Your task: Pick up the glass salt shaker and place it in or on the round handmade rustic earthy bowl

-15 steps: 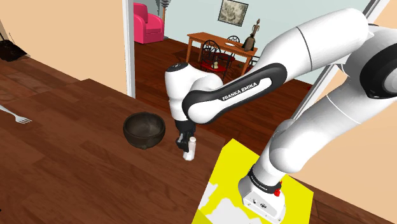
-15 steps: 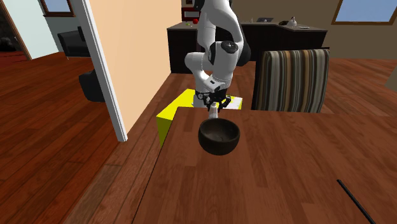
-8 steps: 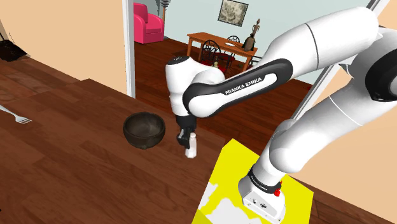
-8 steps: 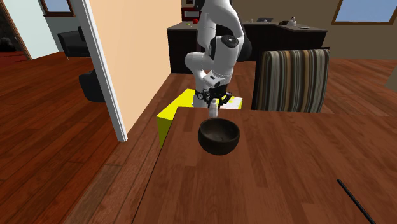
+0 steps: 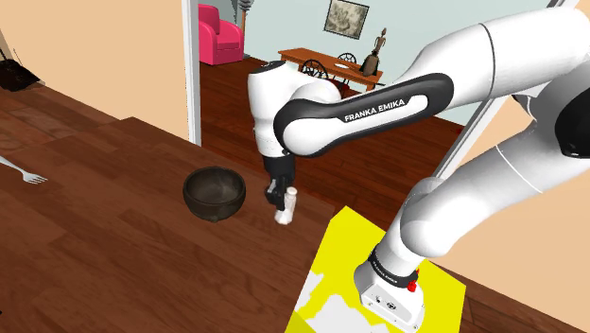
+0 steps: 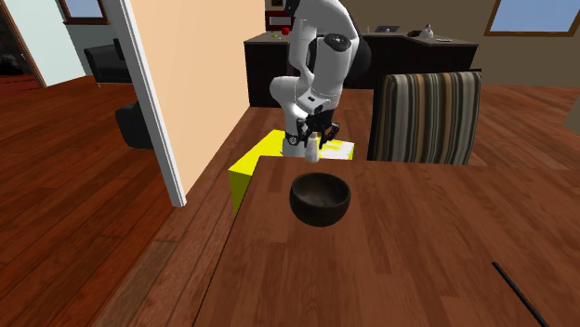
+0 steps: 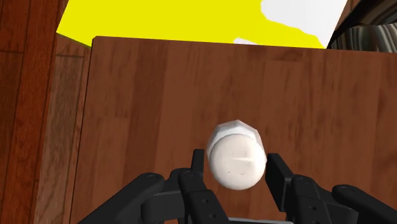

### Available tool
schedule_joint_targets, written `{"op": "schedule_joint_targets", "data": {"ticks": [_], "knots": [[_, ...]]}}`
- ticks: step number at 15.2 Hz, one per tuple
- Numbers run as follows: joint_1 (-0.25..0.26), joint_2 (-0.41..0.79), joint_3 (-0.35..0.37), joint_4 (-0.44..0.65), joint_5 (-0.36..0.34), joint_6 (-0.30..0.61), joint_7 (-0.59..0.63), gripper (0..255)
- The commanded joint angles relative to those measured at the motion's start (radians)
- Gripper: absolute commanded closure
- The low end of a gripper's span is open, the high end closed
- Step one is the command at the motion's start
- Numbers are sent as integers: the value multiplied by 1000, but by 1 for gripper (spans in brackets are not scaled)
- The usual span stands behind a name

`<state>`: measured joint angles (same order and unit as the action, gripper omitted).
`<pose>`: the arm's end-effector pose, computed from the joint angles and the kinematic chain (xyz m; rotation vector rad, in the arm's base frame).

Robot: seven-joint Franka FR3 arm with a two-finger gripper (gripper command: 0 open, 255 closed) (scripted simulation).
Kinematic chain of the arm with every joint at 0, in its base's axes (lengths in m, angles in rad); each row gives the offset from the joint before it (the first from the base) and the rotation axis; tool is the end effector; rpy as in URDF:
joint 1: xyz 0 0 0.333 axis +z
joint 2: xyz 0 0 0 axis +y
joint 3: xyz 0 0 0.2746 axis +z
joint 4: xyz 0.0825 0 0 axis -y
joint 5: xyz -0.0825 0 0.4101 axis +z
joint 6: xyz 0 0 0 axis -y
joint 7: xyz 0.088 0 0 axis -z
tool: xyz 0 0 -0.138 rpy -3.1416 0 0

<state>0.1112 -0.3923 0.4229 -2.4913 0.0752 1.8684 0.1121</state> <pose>0.3659 0.2083 0.3143 2.9184 0.5025 -0.3274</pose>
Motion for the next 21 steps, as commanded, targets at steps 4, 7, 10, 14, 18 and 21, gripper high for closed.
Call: {"op": "schedule_joint_targets", "data": {"ticks": [4, 7, 10, 14, 18, 21], "knots": [[1, -31, -12, 48, 2, -78, -11, 255], [1, -45, -19, 78, 1, -121, -16, 255], [1, -56, -25, 109, 0, -164, -21, 255], [0, -67, -32, 154, -2, -219, -26, 255], [-2, -75, -39, 202, -5, -274, -31, 255], [-11, -34, -34, 259, -16, -291, -24, 255]]}}
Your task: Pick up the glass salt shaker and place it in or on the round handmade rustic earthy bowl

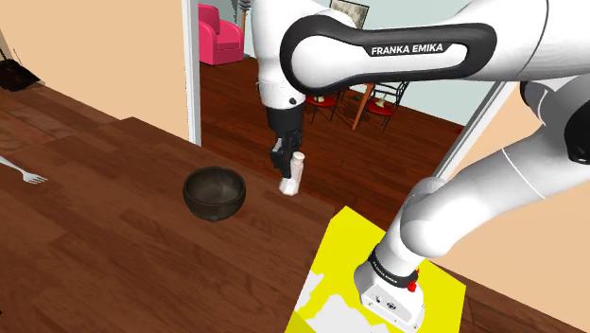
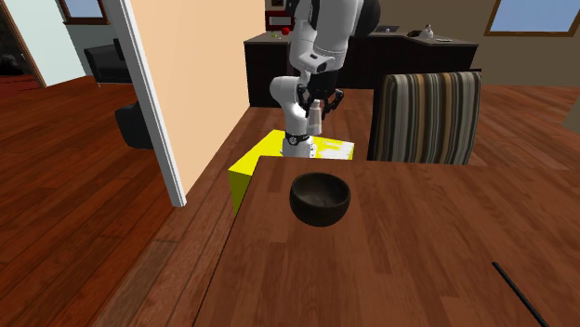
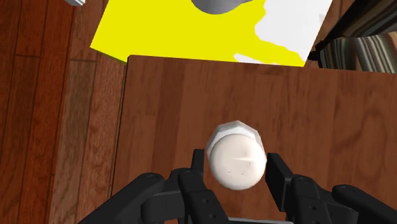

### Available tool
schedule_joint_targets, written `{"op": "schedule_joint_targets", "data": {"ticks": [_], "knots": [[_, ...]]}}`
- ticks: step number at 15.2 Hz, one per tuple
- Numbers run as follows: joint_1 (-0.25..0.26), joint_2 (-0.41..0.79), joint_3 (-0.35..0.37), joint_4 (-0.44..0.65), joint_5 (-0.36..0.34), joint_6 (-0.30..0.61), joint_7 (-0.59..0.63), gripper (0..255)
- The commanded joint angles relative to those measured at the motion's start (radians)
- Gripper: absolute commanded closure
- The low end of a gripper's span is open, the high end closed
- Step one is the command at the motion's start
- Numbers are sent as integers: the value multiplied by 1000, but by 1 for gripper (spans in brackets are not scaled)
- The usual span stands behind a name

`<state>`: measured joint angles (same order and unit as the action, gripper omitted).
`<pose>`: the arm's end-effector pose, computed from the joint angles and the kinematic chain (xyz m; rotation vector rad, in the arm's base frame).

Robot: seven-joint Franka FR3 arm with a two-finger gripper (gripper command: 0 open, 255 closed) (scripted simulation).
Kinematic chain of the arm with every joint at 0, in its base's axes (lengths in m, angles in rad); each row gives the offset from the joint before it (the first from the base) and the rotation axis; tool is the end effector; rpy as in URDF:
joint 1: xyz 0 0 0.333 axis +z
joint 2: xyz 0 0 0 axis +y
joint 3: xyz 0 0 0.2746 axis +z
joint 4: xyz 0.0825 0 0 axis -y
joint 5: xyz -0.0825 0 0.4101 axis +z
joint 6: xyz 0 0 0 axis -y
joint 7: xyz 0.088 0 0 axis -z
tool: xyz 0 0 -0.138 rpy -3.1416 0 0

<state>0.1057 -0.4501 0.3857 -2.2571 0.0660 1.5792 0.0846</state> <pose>0.3754 0.2125 0.4310 2.9183 0.5029 -0.3276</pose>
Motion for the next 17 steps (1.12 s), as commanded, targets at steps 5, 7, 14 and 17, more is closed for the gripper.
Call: {"op": "schedule_joint_targets", "data": {"ticks": [5, 7, 14, 17], "knots": [[-33, 240, 40, 230, -67, -4, 54, 255], [-37, 328, 53, 321, -96, -15, 76, 255], [-4, 654, 80, 703, -221, -111, 151, 255], [16, 728, 78, 789, -249, -130, 163, 255]]}}
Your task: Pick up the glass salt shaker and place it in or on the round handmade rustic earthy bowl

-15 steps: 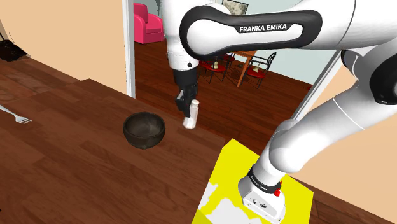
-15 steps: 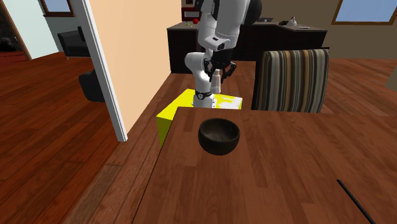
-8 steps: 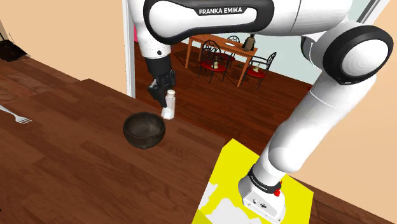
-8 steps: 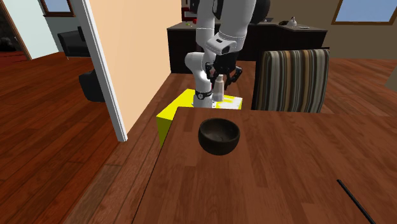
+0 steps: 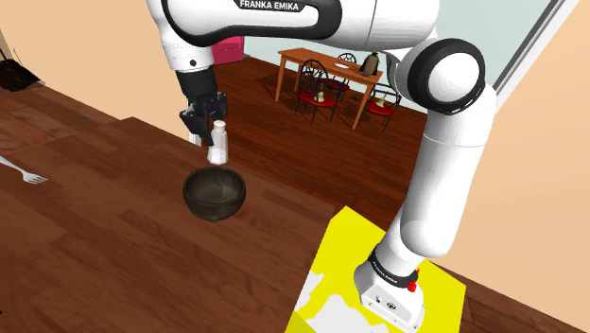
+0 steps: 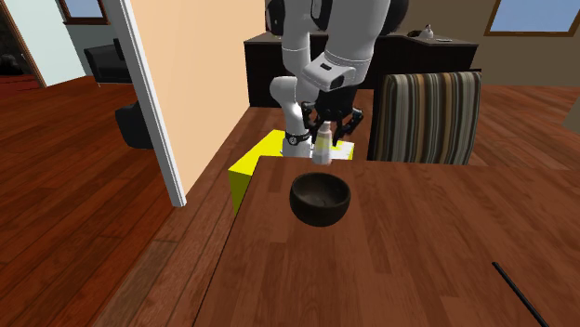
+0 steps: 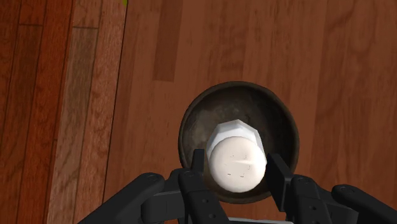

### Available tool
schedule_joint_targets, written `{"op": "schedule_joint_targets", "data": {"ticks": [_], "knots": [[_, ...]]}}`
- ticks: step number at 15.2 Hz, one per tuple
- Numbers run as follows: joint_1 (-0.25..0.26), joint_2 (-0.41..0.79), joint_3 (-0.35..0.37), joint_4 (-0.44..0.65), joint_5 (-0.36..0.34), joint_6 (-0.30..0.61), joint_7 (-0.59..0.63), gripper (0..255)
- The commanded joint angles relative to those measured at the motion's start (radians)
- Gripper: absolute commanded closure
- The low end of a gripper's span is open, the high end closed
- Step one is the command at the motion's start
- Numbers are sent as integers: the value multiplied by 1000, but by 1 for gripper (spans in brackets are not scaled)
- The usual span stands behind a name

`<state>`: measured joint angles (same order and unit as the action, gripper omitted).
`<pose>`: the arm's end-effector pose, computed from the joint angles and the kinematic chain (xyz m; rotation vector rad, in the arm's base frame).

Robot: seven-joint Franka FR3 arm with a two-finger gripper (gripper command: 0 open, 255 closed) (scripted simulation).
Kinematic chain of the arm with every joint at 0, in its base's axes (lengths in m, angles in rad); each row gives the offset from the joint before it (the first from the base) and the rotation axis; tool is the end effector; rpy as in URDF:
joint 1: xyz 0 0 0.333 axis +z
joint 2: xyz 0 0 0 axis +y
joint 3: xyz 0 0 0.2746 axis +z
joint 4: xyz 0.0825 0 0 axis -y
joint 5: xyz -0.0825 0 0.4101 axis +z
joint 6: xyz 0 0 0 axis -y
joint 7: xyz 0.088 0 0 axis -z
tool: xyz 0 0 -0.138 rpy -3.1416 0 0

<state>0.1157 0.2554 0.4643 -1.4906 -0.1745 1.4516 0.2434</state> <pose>0.5345 0.2947 0.4445 2.9183 0.5030 -0.3287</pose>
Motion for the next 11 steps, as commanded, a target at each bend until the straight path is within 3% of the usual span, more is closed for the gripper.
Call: {"op": "schedule_joint_targets", "data": {"ticks": [1, 11], "knots": [[5, 21, -1, 8, -8, 11, 5, 255], [-4, 26, -5, -121, -12, 143, 17, 255]]}}
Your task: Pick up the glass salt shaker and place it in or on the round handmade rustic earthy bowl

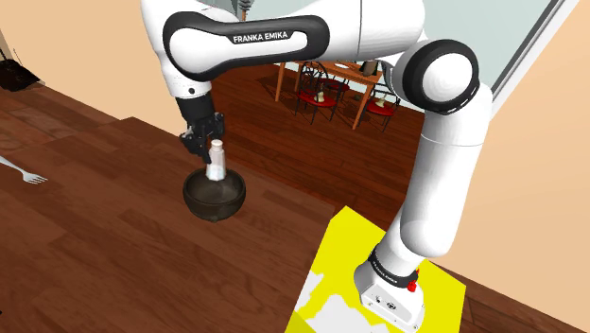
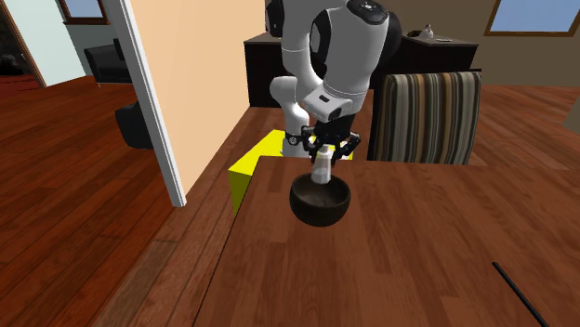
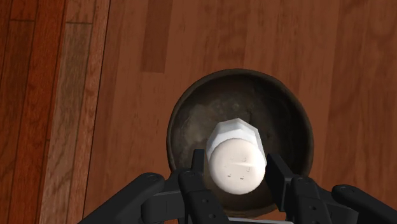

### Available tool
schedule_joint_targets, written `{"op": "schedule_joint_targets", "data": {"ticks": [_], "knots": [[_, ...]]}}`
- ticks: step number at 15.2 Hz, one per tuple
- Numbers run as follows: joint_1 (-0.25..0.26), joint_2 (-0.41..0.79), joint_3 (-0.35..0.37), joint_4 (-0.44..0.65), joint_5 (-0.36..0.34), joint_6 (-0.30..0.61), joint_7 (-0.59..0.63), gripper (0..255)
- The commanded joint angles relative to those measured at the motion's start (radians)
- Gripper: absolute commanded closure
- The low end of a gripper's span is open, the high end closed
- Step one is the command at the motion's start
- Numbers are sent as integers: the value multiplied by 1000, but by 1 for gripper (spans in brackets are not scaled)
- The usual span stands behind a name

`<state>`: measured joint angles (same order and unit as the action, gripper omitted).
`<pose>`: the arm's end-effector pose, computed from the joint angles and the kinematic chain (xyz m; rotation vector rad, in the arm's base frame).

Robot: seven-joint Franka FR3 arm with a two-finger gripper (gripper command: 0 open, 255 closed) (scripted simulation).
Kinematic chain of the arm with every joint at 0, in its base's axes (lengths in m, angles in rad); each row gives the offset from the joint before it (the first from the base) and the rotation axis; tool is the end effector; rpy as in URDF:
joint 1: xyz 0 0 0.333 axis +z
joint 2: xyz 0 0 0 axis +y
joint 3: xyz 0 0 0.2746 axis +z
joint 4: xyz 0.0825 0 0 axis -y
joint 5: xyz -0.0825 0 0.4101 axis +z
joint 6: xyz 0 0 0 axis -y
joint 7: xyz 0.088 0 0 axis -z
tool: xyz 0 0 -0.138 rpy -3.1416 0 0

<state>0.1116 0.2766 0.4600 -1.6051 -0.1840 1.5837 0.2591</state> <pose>0.5373 0.2969 0.3856 2.9181 0.5025 -0.3290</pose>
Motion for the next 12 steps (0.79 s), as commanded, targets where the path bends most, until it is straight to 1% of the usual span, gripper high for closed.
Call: {"op": "schedule_joint_targets", "data": {"ticks": [1, 4, 11, 12], "knots": [[0, 6, -1, -18, -3, 24, 3, 255], [-1, 14, -3, -50, -7, 62, 8, 255], [-1, 14, -3, -50, -7, 62, 8, 255], [-1, 14, -3, -50, -7, 62, 8, 0]]}}
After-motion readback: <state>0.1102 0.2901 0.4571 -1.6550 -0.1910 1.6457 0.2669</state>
